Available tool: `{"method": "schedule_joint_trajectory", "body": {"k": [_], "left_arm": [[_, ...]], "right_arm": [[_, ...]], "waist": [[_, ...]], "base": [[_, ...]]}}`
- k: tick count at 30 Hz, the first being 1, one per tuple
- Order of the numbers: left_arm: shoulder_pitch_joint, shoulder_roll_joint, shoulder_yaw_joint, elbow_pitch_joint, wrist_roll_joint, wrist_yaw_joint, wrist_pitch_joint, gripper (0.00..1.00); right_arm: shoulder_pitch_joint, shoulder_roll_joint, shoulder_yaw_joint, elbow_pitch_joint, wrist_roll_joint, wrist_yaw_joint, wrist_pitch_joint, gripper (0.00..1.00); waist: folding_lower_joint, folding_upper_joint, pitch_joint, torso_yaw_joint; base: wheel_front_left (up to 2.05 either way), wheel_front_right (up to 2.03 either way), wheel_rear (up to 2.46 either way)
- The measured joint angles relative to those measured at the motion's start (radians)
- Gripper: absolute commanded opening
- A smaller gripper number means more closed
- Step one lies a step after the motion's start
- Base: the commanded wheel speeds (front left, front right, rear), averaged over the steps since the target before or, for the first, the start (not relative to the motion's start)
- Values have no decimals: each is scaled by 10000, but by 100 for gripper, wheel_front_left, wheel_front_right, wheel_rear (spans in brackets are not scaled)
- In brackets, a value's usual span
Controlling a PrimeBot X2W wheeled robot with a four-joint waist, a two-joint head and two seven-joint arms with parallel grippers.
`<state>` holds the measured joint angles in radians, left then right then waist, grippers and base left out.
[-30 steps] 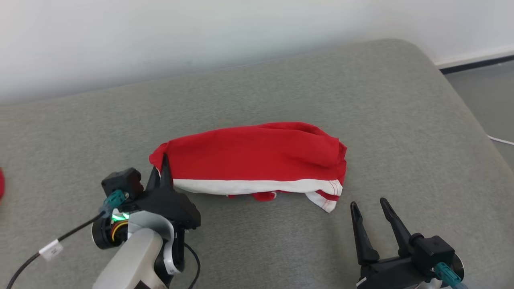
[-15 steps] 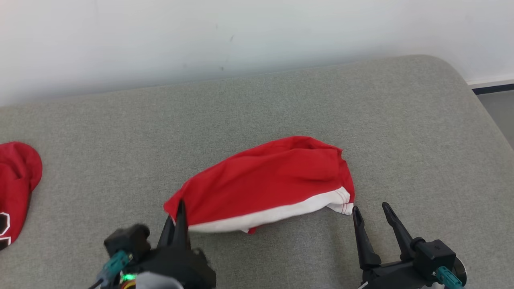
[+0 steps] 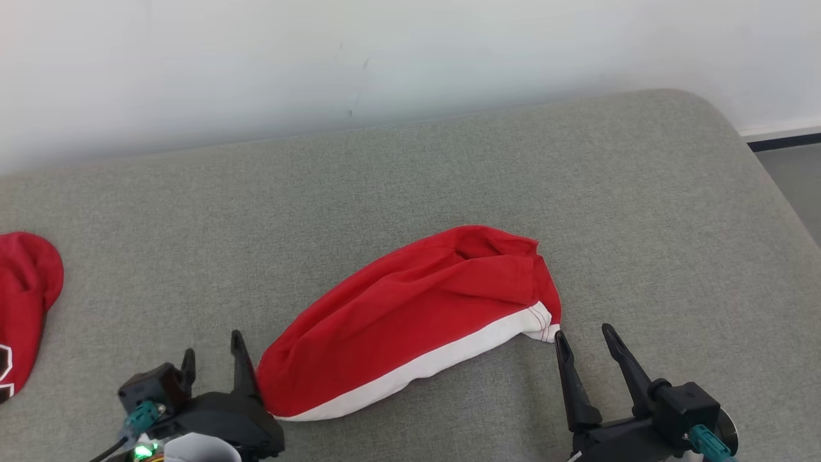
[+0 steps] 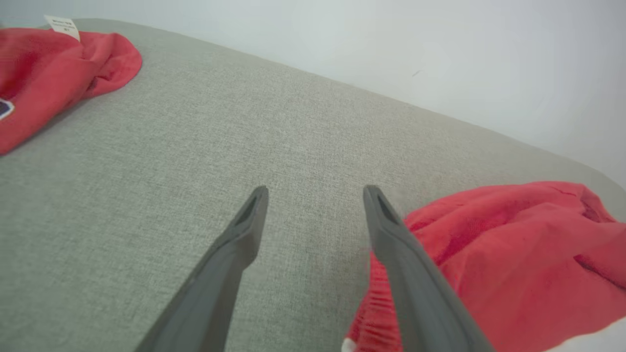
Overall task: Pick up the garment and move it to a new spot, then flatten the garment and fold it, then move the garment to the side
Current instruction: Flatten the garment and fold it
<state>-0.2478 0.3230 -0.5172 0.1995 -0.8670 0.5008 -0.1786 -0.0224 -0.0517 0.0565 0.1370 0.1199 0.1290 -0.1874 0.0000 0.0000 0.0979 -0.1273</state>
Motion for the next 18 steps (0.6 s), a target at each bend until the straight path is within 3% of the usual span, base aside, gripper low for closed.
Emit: {"method": "schedule_joint_trajectory", "body": {"k": [6,9,18], "left_arm": [[52,560,-174,100,245,-270,-29,100],[81,949,-842,-583,556,-644,644,100],[2,1845,-1321,-2266,314,-696,2644,100]], "right_arm": [[70,-4,-186,-50,0,2,-6,100],[83,-4,-255,-115,-31,0,15,100],[43,-2,-159,-151,-58,0,21,100]], "waist": [[-1,0,-6,40],[0,0,31,168],[0,0,123,331]], "base": [[0,0,0],[0,0,0],[0,0,0]]}}
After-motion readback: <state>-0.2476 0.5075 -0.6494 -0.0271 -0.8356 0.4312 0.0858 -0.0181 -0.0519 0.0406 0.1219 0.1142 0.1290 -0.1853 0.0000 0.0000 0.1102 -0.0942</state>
